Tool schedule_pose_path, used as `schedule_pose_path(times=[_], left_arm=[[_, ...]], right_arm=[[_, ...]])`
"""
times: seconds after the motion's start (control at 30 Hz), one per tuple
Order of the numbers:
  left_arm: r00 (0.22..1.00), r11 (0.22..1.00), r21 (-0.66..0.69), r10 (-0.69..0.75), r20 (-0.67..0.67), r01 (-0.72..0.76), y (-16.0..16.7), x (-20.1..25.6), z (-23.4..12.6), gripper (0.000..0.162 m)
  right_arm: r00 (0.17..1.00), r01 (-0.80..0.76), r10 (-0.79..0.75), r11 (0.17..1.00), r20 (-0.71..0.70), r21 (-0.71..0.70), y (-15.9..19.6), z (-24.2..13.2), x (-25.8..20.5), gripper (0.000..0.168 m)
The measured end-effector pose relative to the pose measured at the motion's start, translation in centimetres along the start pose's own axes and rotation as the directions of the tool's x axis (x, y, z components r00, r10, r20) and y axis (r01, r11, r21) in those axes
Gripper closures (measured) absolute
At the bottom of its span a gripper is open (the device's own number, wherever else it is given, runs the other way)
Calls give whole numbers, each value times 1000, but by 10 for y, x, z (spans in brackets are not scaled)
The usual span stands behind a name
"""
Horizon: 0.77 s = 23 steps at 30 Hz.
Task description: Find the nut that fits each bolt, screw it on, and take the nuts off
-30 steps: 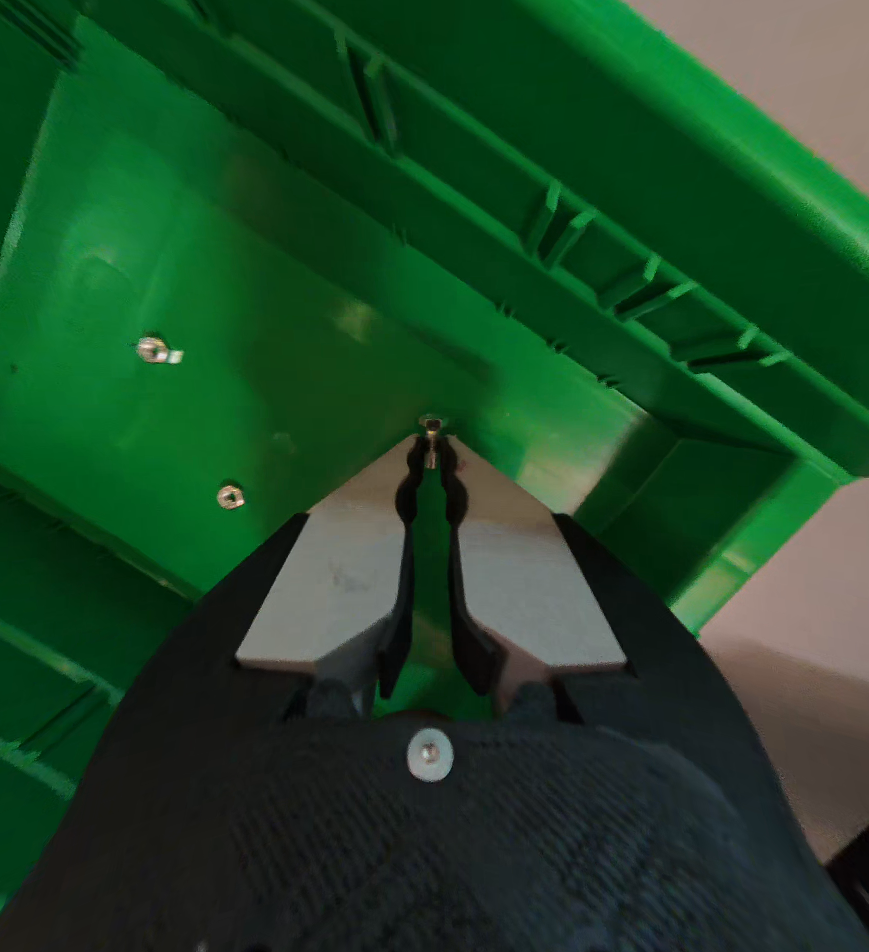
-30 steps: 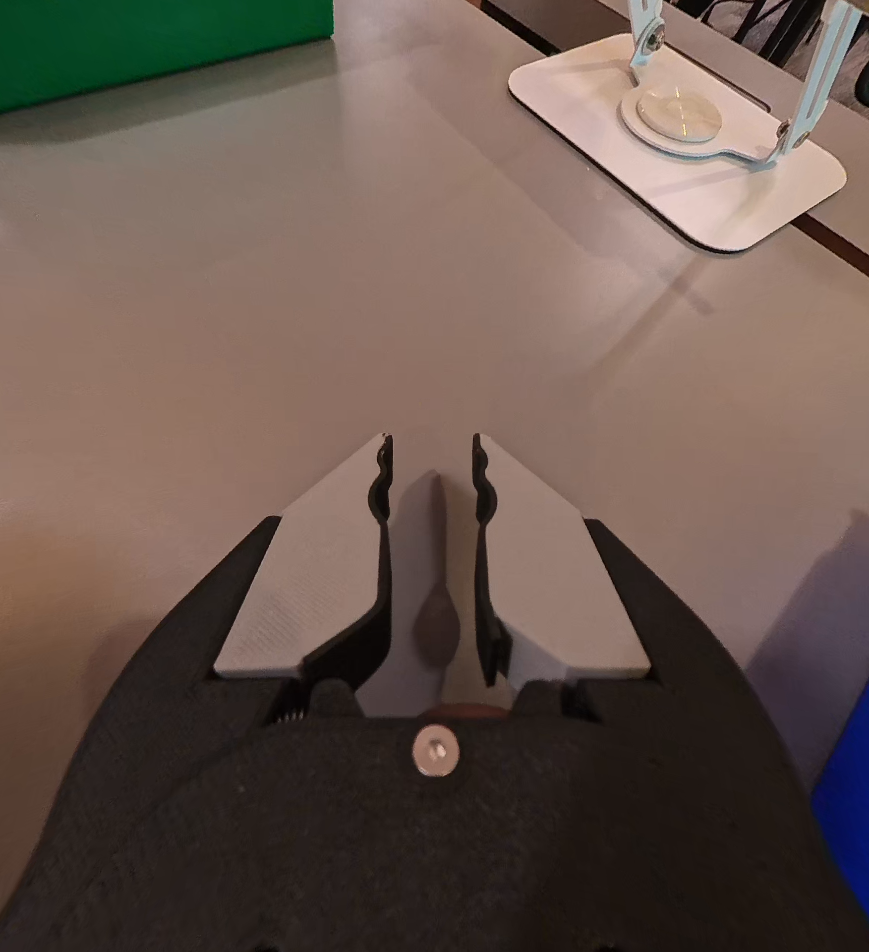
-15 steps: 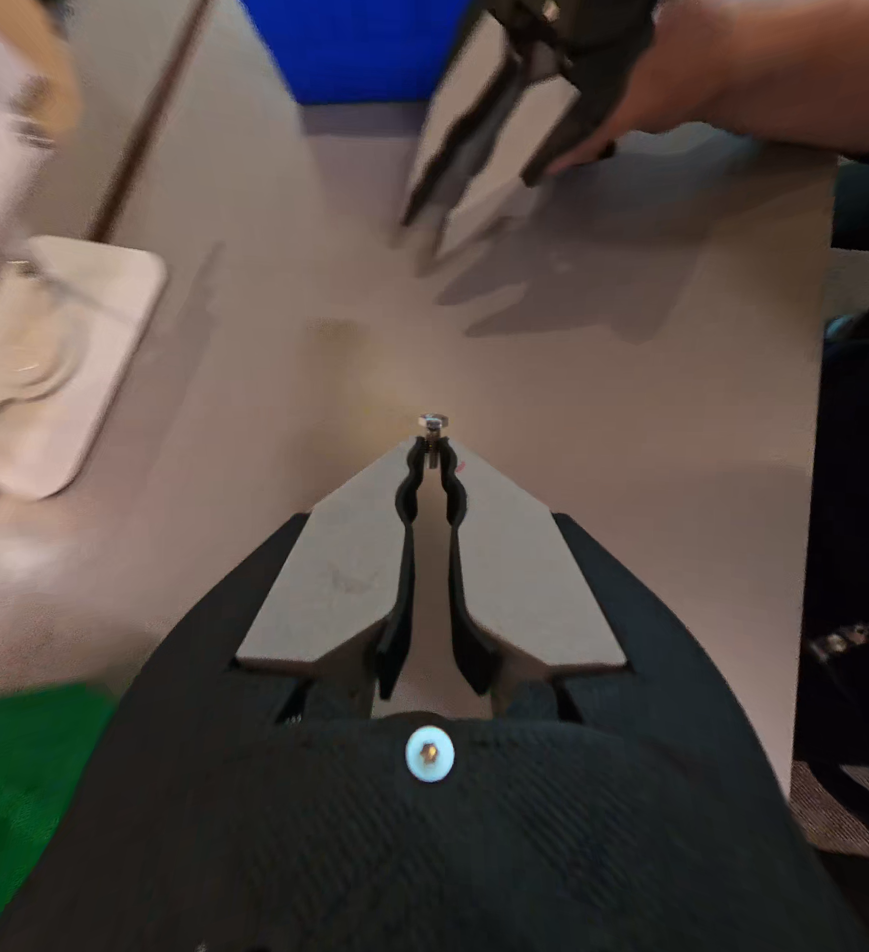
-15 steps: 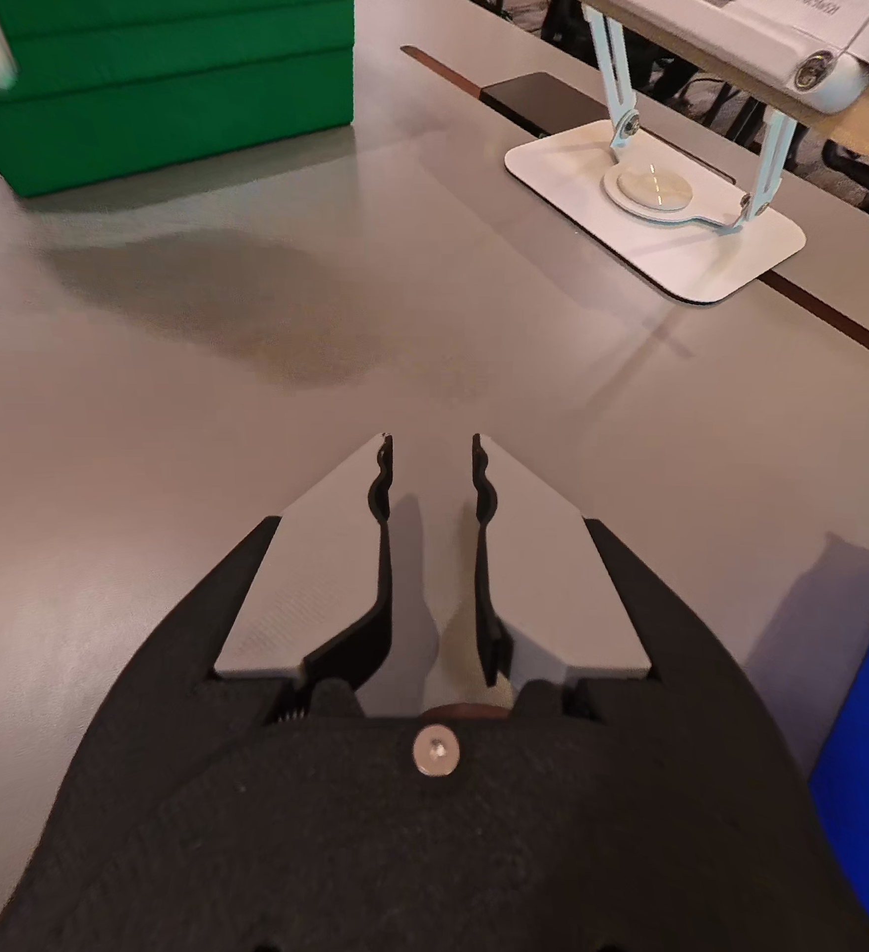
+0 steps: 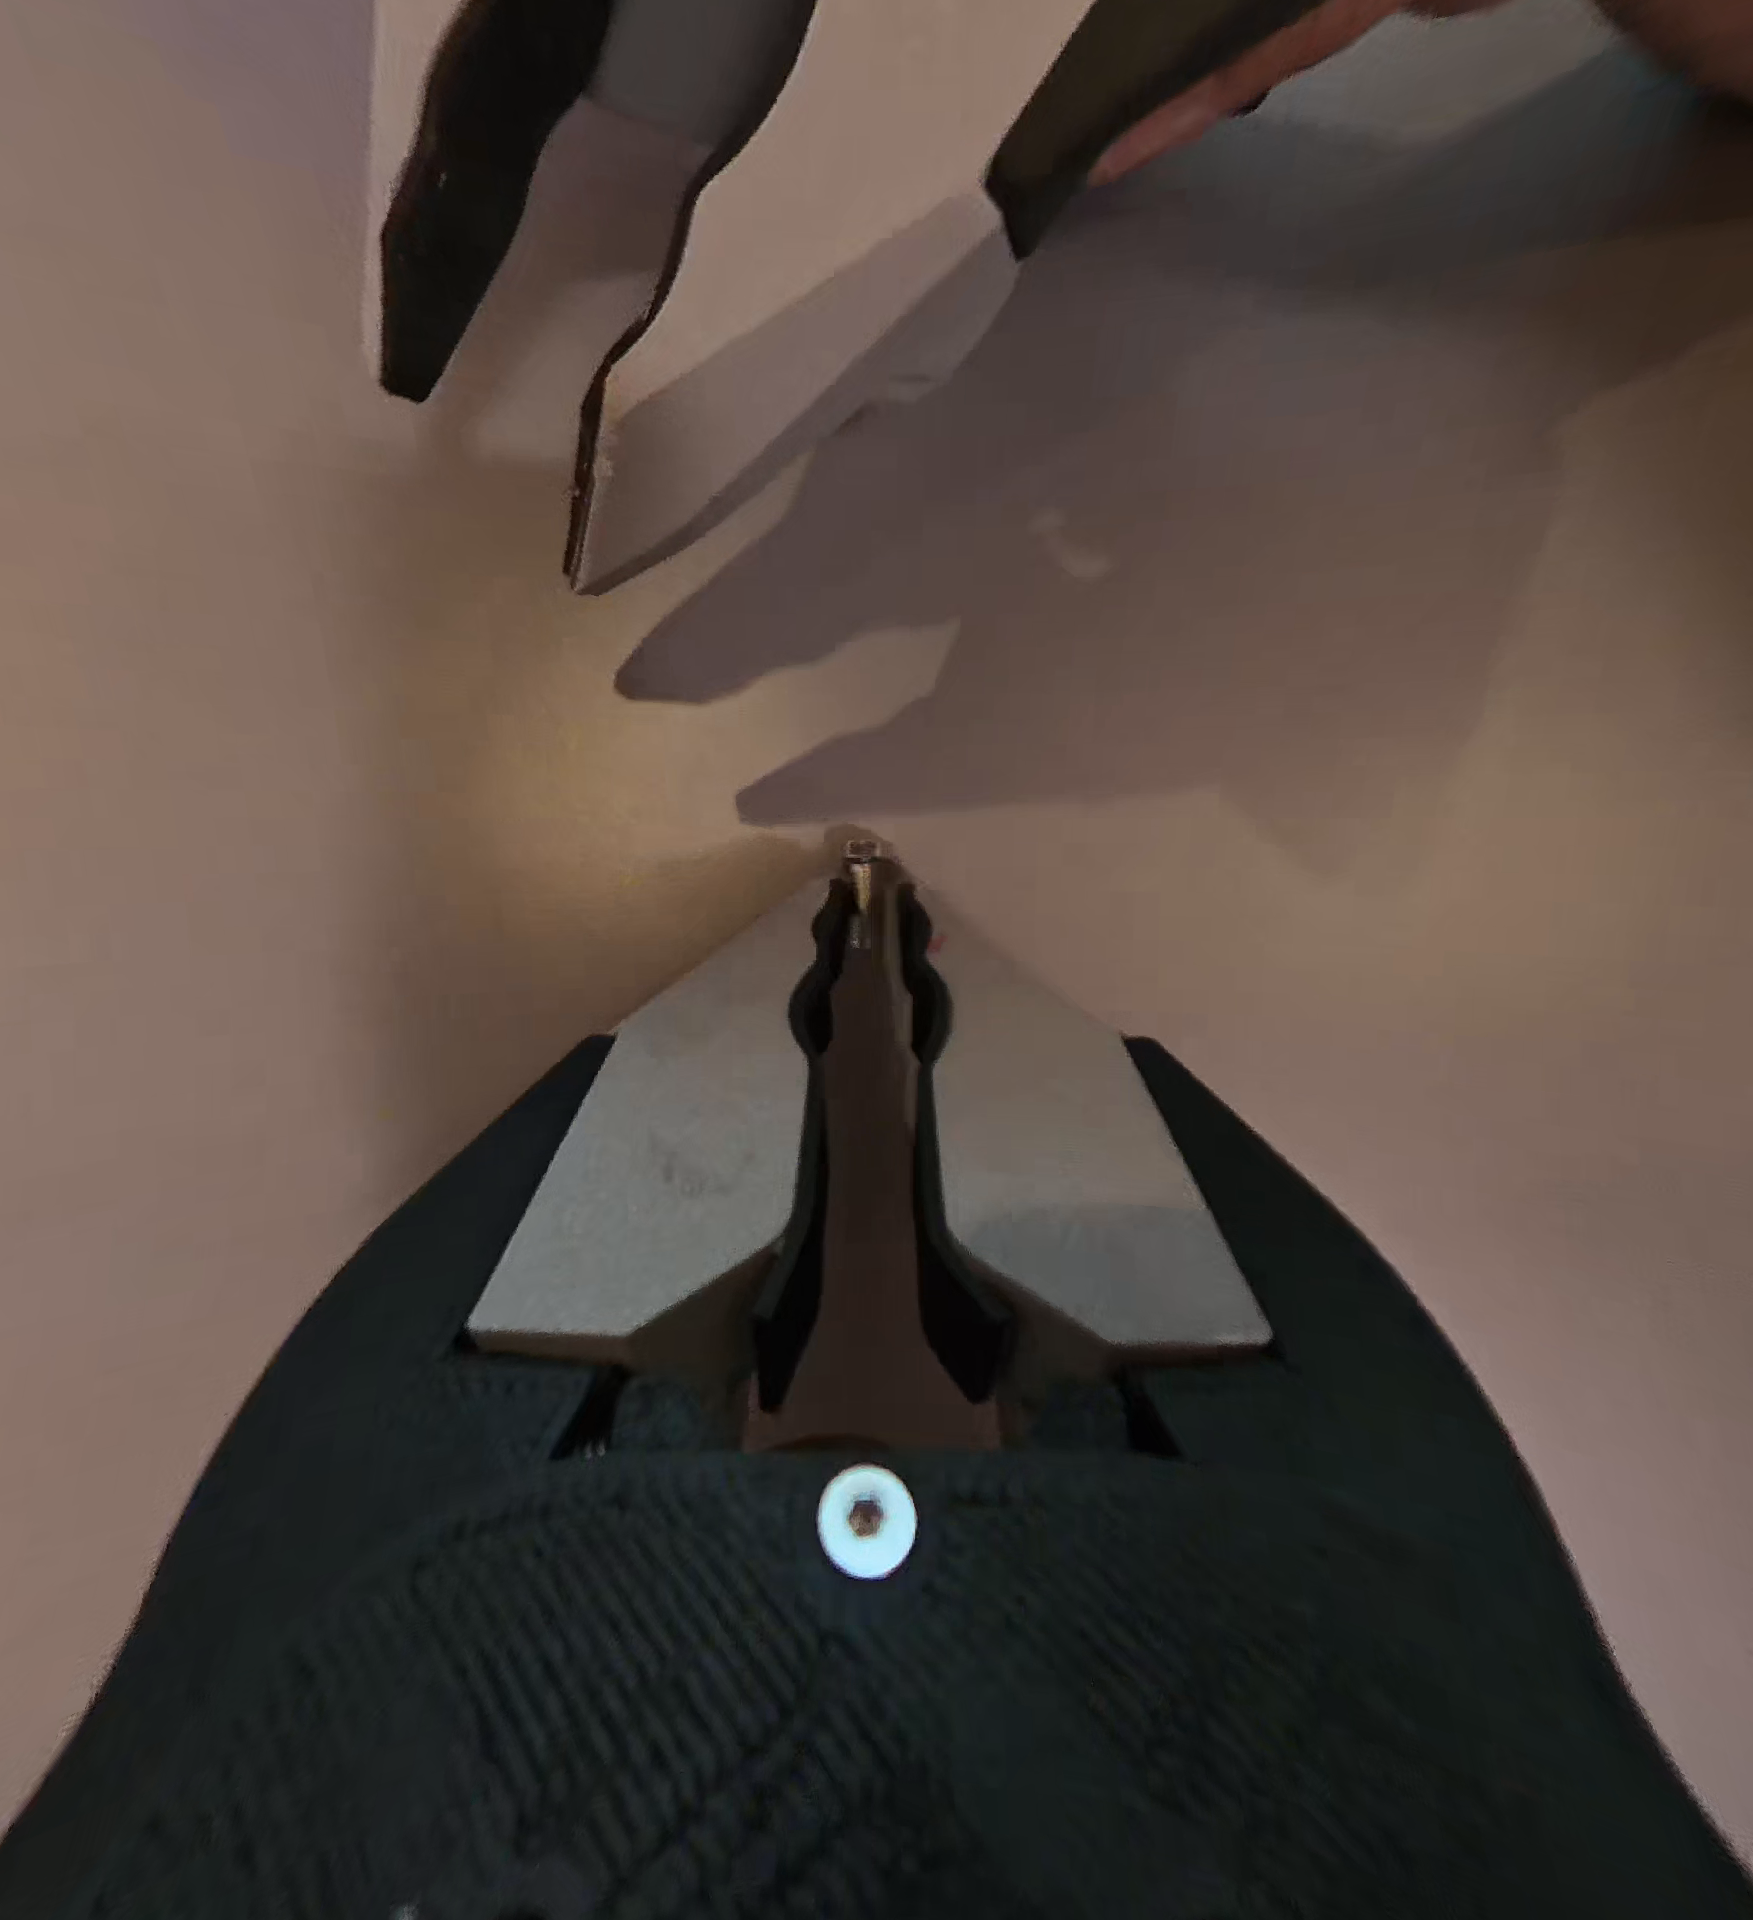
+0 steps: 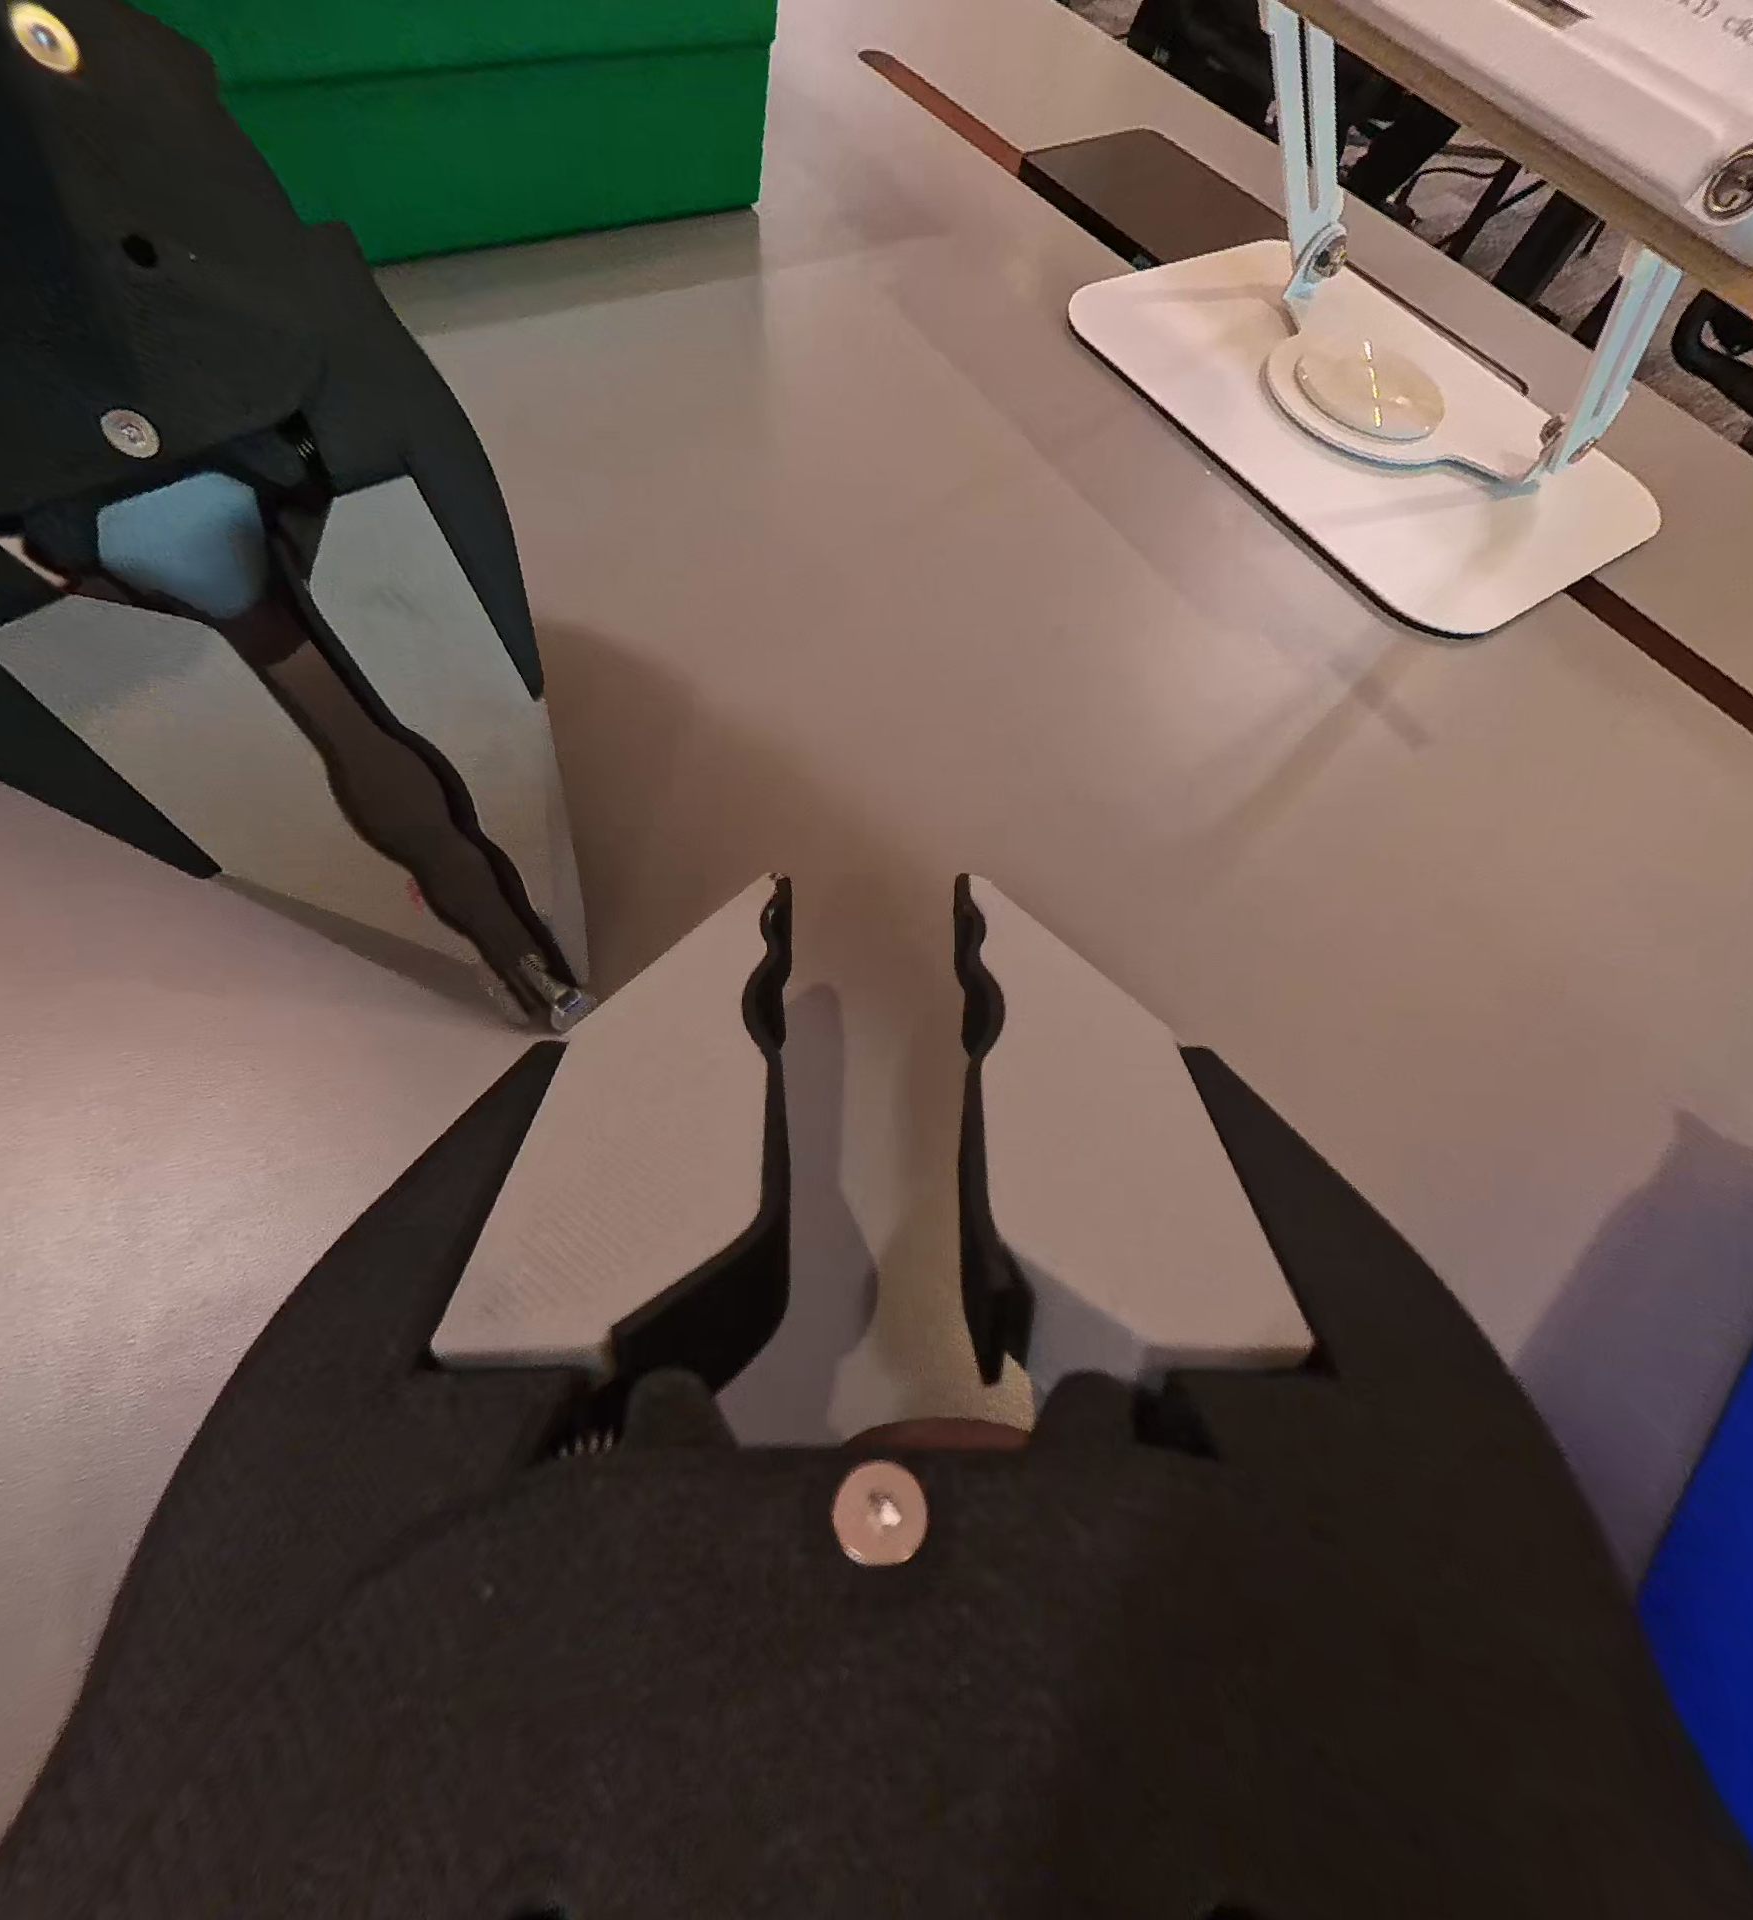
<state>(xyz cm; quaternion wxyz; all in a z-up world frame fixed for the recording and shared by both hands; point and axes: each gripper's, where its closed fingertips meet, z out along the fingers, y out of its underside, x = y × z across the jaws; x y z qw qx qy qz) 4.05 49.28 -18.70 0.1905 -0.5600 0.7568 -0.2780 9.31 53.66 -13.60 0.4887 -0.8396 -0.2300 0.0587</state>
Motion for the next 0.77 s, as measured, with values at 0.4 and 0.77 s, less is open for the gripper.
schedule_pose_path(times=[0.4, 0.77], left_arm=[[997, 993, 94, -77, -14, 78, -7, -4, -5, 115], [984, 933, 321, -179, 13, 166, -32, -27, -40, 113]], right_arm=[[1000, -28, 28, 1000, -7, 14, 0, 1, 3, 139], [999, -23, 24, 999, -26, 35, -3, 1, 4, 139]])
